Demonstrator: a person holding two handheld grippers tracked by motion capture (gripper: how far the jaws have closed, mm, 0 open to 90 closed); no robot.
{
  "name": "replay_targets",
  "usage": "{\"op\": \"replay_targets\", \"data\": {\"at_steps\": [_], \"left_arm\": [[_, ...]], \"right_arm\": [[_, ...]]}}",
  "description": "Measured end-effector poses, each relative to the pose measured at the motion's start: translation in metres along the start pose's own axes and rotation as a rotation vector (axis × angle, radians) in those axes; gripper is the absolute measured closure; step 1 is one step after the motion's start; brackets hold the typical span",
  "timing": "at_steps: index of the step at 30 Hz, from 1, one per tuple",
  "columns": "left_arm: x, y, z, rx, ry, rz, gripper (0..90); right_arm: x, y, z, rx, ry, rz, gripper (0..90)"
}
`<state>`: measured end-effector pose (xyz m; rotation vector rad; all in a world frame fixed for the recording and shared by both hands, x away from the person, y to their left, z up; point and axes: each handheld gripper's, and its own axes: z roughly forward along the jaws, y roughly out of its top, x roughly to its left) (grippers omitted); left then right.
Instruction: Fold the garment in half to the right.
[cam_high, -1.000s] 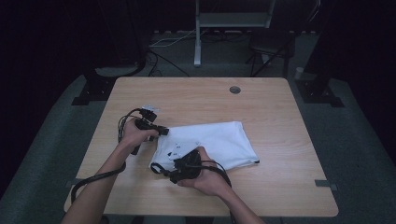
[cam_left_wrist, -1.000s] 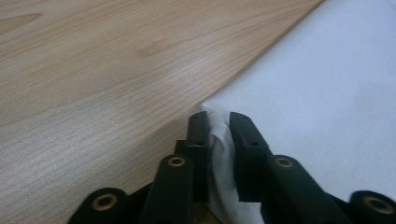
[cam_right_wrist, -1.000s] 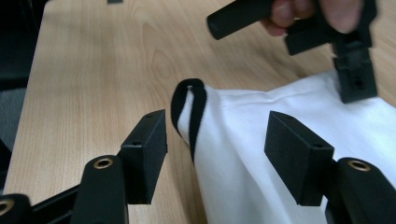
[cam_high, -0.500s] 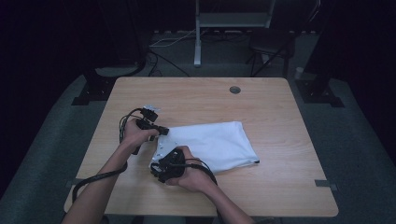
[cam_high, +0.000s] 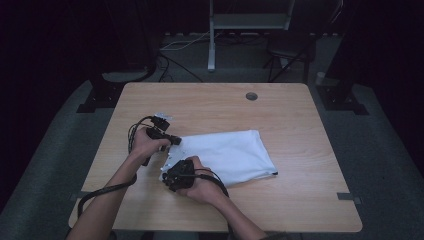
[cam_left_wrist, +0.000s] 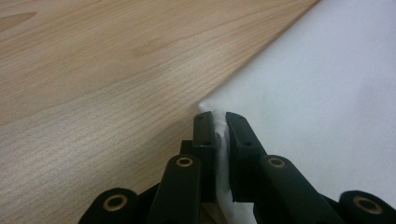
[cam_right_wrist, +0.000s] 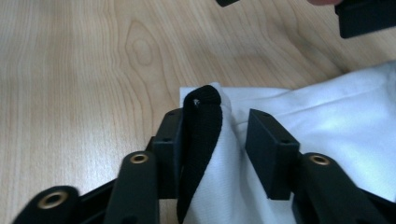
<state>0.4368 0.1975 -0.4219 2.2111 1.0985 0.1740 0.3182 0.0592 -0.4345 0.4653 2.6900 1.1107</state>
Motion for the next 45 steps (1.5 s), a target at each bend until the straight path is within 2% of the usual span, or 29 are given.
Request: {"op": "replay_targets", "data": {"at_steps": [5,8,11,14,17,19,22,30,43,45], "left_arm": [[-0.002,0.001,0.001,0.005,-0.011,0.003,84.0],[-0.005,0.001,0.002,-0.003,-0.013,0.001,84.3],[-0.006,0.002,0.002,-0.009,-0.02,-0.005,84.4],[-0.006,0.004,0.0,-0.02,-0.028,-0.011,84.4],[-0.006,0.006,-0.005,-0.033,-0.029,-0.019,84.5],[-0.005,0.007,-0.007,-0.037,-0.031,-0.017,84.5],[-0.006,0.01,-0.012,-0.045,-0.033,-0.022,84.5],[-0.019,0.025,-0.024,-0.061,-0.031,0.013,84.4],[-0.039,0.05,-0.038,-0.059,0.011,0.075,84.4],[-0.045,0.057,-0.041,-0.063,0.02,0.088,84.4]], "right_arm": [[-0.006,-0.003,-0.001,-0.014,-0.015,0.048,79.6],[-0.005,-0.003,-0.001,-0.017,-0.03,0.036,82.4],[-0.002,-0.002,-0.001,-0.01,-0.045,0.025,83.1],[-0.001,-0.003,-0.003,-0.03,-0.039,0.033,83.2],[-0.004,-0.005,-0.011,-0.076,-0.034,0.051,83.2],[-0.004,-0.005,-0.013,-0.085,-0.034,0.053,83.2],[-0.005,-0.002,-0.025,-0.125,-0.032,0.056,83.2],[-0.008,0.002,-0.044,-0.184,-0.032,0.07,83.2],[-0.016,0.002,-0.075,-0.269,-0.045,0.091,83.1],[-0.019,0.002,-0.085,-0.292,-0.054,0.102,83.1]]}}
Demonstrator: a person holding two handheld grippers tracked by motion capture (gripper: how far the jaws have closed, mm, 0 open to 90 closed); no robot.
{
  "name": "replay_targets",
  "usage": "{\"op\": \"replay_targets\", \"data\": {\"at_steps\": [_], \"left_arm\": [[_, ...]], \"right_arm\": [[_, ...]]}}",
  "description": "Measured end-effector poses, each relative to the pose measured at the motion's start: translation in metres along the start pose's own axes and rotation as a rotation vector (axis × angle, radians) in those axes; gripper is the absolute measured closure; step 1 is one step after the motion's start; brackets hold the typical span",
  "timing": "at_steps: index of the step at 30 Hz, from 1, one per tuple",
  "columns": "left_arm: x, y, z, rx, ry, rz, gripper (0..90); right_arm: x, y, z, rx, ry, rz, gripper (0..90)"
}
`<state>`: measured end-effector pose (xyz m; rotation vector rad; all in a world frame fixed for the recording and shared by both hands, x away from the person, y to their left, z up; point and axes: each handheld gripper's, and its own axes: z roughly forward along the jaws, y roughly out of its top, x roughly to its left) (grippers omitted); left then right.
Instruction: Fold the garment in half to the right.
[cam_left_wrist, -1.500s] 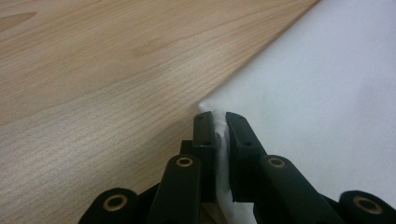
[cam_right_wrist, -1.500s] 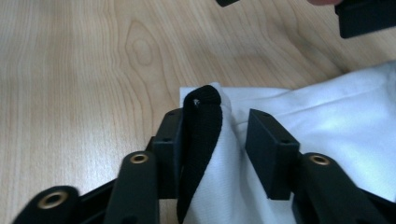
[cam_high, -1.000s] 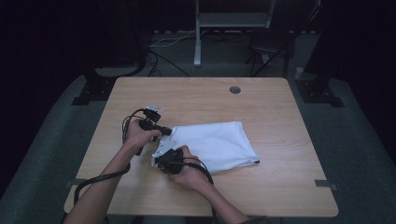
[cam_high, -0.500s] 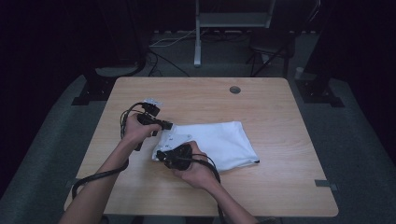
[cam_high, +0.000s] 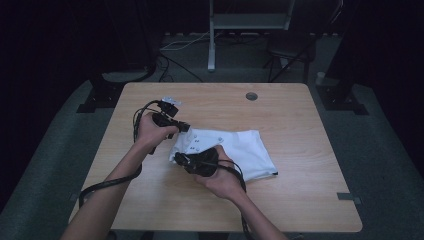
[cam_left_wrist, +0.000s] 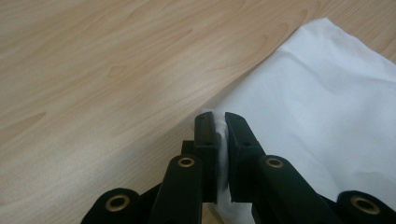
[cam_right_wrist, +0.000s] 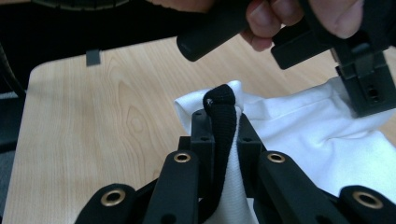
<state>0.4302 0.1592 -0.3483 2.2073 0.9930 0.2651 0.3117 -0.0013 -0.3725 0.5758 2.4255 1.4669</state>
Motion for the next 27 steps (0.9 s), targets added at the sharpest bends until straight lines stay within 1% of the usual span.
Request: {"op": "replay_targets", "data": {"at_steps": [2,3,4,5,9,17,21,27], "left_arm": [[-0.004,0.005,-0.002,0.005,0.007,0.012,84.4],[-0.004,0.005,-0.002,0.005,0.007,0.012,84.4],[-0.005,0.008,-0.002,0.005,0.007,0.014,84.4],[-0.007,0.012,-0.003,0.002,0.013,0.016,84.4],[-0.012,0.021,-0.003,0.008,0.016,0.027,84.4],[-0.02,0.034,0.0,0.002,0.015,0.021,84.4],[-0.024,0.04,0.001,0.005,0.015,0.028,84.4],[-0.03,0.05,0.002,0.003,0.015,0.027,84.4]], "right_arm": [[-0.002,0.001,-0.004,-0.014,-0.005,-0.001,83.1],[-0.002,0.001,-0.004,-0.014,-0.005,-0.001,83.1],[-0.005,0.003,-0.01,-0.022,-0.01,0.0,83.1],[-0.005,0.003,-0.011,-0.025,-0.013,0.003,83.1],[-0.009,0.004,-0.02,-0.045,-0.025,0.014,83.1],[-0.016,0.003,-0.033,-0.075,-0.044,0.029,83.1],[-0.02,0.002,-0.04,-0.09,-0.053,0.04,83.1],[-0.025,0.001,-0.051,-0.114,-0.069,0.059,83.1]]}}
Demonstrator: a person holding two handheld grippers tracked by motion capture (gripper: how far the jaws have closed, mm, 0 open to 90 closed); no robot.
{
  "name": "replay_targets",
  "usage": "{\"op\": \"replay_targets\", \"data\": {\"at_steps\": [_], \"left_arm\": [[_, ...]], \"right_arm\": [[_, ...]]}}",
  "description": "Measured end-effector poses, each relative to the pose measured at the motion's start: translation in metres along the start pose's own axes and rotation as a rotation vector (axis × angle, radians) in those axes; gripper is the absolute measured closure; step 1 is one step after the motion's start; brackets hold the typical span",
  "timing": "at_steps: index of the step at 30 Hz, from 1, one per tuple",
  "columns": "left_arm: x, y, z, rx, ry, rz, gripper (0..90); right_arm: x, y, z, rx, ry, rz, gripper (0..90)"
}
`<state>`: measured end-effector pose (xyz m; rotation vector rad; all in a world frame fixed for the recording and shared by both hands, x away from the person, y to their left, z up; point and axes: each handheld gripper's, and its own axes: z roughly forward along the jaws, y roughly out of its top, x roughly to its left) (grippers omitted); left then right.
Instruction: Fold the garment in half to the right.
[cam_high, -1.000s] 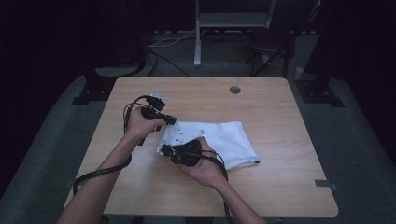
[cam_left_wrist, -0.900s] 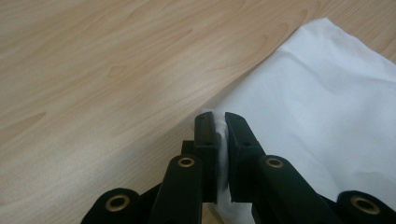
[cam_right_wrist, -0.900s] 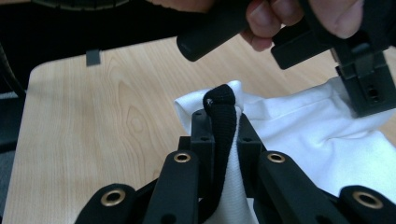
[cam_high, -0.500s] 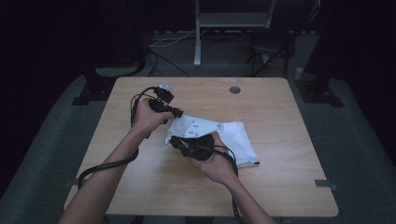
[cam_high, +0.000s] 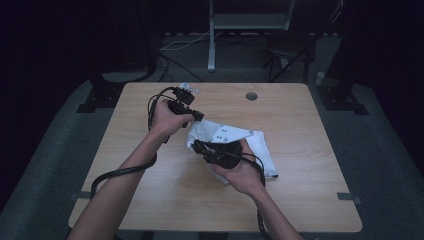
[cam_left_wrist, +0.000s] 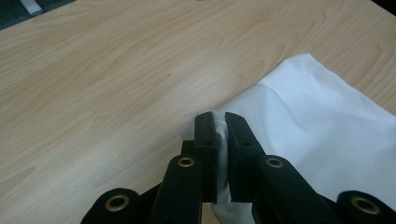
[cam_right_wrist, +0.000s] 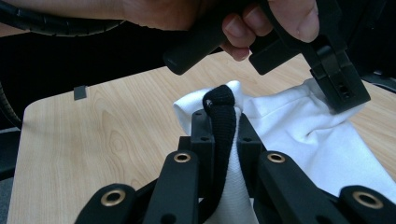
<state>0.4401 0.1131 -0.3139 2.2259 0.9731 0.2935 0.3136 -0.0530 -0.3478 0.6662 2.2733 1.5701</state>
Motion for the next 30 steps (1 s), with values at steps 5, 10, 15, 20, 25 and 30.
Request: {"op": "replay_targets", "data": {"at_steps": [5,10,15,20,25,30], "left_arm": [[-0.008,0.009,0.003,-0.003,-0.002,0.004,84.3],[-0.016,0.017,0.006,-0.005,-0.003,0.009,84.1],[-0.022,0.025,0.008,-0.011,-0.003,0.023,84.0],[-0.03,0.033,0.01,-0.03,-0.008,0.028,83.8],[-0.037,0.039,0.014,-0.056,-0.015,0.026,83.8],[-0.046,0.044,0.021,-0.08,-0.029,0.019,83.3]], "right_arm": [[-0.004,-0.002,-0.009,-0.013,-0.012,0.015,83.1],[-0.009,-0.004,-0.017,-0.035,-0.026,0.022,83.1],[-0.015,-0.006,-0.028,-0.061,-0.045,0.044,83.1],[-0.02,-0.008,-0.04,-0.095,-0.074,0.058,83.1],[-0.025,-0.011,-0.052,-0.123,-0.101,0.08,83.0],[-0.031,-0.015,-0.065,-0.143,-0.135,0.102,83.0]]}}
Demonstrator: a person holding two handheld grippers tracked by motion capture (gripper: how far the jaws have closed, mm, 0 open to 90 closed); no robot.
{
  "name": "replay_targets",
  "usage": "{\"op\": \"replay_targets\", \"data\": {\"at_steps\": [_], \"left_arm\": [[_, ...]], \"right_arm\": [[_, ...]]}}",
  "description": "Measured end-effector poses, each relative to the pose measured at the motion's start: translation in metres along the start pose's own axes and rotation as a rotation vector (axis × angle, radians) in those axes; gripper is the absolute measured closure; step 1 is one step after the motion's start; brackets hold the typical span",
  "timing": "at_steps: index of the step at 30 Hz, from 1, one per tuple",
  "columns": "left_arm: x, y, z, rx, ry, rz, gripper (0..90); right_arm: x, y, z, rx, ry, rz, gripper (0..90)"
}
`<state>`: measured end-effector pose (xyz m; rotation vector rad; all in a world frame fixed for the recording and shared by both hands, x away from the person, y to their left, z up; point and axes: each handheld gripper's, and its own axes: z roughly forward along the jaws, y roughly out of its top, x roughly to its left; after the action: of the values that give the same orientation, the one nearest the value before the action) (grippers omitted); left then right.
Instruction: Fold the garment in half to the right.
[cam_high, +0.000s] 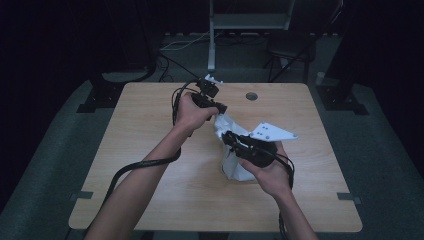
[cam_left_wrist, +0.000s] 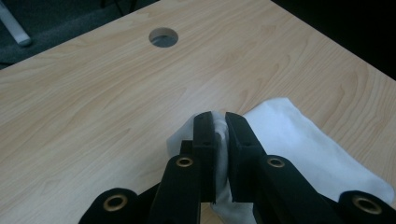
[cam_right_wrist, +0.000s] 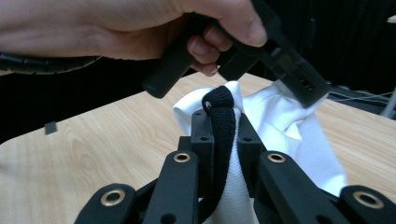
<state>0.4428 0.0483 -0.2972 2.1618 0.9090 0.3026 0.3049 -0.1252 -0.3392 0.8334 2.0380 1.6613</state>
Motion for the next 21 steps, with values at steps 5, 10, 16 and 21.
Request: {"op": "replay_targets", "data": {"at_steps": [5,10,16,21], "left_arm": [[-0.008,0.004,0.009,-0.005,-0.005,0.009,83.2],[-0.014,0.007,0.017,-0.006,-0.013,0.012,83.2],[-0.018,0.01,0.026,-0.008,-0.016,0.02,83.0],[-0.029,0.012,0.039,-0.011,-0.03,0.025,82.7]], "right_arm": [[-0.006,-0.004,-0.009,-0.008,-0.025,0.011,82.9],[-0.011,-0.008,-0.015,-0.003,-0.035,0.019,82.8],[-0.019,-0.013,-0.026,-0.004,-0.064,0.033,82.7],[-0.026,-0.021,-0.036,0.002,-0.091,0.047,82.7]]}}
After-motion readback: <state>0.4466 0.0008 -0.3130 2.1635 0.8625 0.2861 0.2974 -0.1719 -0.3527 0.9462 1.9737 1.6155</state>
